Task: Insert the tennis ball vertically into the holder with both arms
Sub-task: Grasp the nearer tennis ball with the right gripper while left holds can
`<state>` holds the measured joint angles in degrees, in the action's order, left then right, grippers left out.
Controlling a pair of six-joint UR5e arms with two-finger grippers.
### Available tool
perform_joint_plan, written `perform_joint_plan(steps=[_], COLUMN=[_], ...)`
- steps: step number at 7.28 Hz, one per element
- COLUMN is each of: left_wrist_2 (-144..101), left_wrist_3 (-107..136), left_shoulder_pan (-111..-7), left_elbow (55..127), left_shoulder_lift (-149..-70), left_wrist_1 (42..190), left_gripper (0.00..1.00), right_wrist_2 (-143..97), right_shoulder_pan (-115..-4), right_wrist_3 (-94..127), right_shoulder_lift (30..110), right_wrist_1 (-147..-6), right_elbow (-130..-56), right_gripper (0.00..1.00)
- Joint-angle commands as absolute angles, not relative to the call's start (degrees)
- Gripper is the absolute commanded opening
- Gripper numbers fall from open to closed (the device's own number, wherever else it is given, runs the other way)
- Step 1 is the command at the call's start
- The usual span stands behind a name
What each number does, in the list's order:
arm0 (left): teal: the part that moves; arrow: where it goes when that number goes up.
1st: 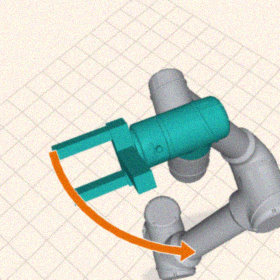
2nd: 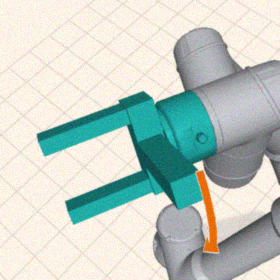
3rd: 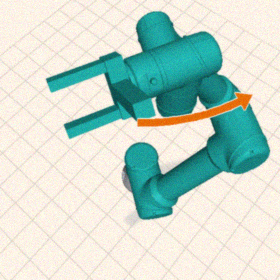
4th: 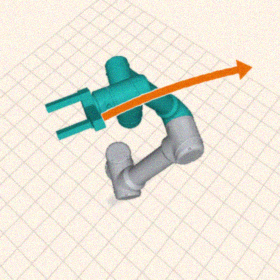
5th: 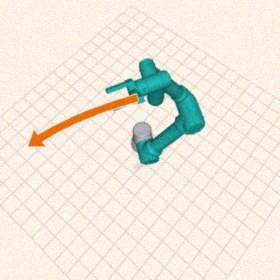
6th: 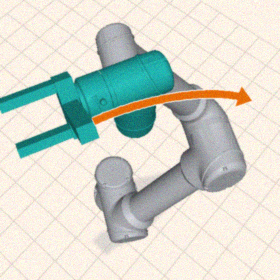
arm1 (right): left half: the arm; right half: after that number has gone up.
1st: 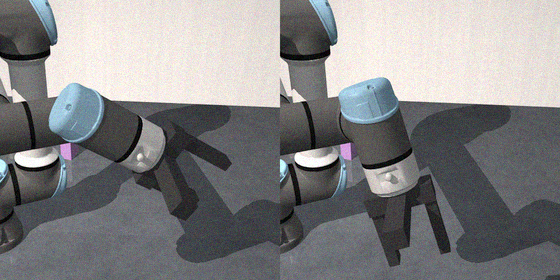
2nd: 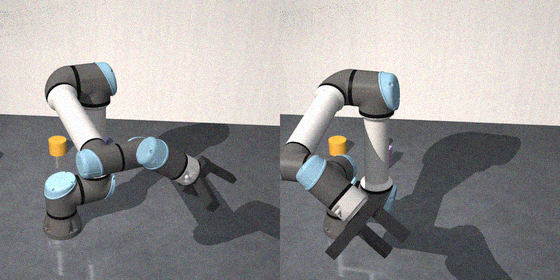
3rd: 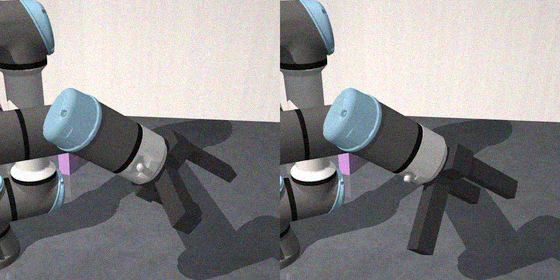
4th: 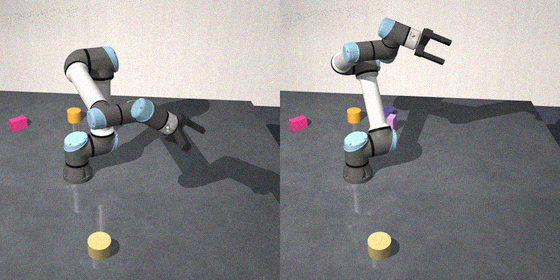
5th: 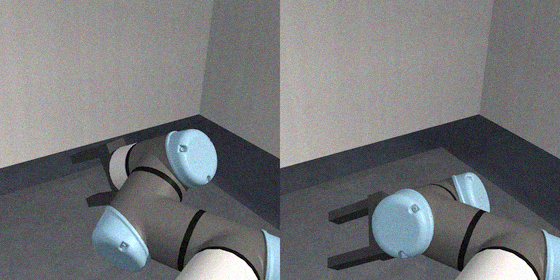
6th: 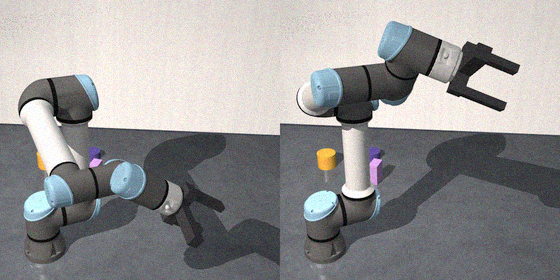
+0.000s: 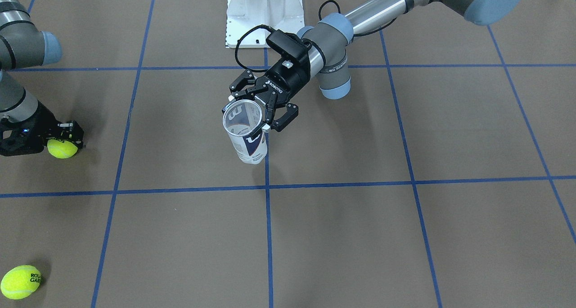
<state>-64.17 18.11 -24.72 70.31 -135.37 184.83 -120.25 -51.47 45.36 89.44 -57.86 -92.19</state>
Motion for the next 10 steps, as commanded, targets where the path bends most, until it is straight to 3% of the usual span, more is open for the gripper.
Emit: perform_joint_plan(steps=[1, 4, 6, 8, 10], left_wrist_2=[-64.2, -64.1, -64.1, -64.0, -63.7], left_wrist_3=[17.9, 18.0, 18.2, 18.2, 18.2], left_shoulder_pan=[-24.9, -24.1, -23.9, -23.7, -23.6], left_elbow=[70.3, 67.2, 66.6, 66.4, 65.8], left_shoulder_lift=[-135.0, -134.9, -135.0, -135.0, -134.9], left_wrist_1=[184.8, 188.3, 189.1, 189.2, 190.4], left_gripper=[0.74, 0.75, 0.75, 0.74, 0.74], right_wrist_2=[-119.0, -119.4, -119.7, -121.8, -122.7], right_shoulder_pan=[-51.5, -53.3, -53.3, -52.8, -51.3], right_wrist_3=[44.6, 45.8, 50.4, 58.4, 67.5], right_shoulder_lift=[88.8, 83.8, 75.0, 63.7, 58.8], right_wrist_1=[-57.9, -62.8, -81.6, -94.9, -96.5], right_elbow=[-92.8, -96.2, -104.1, -107.4, -108.9], right_gripper=[0.00, 0.00, 0.00, 0.00, 0.00])
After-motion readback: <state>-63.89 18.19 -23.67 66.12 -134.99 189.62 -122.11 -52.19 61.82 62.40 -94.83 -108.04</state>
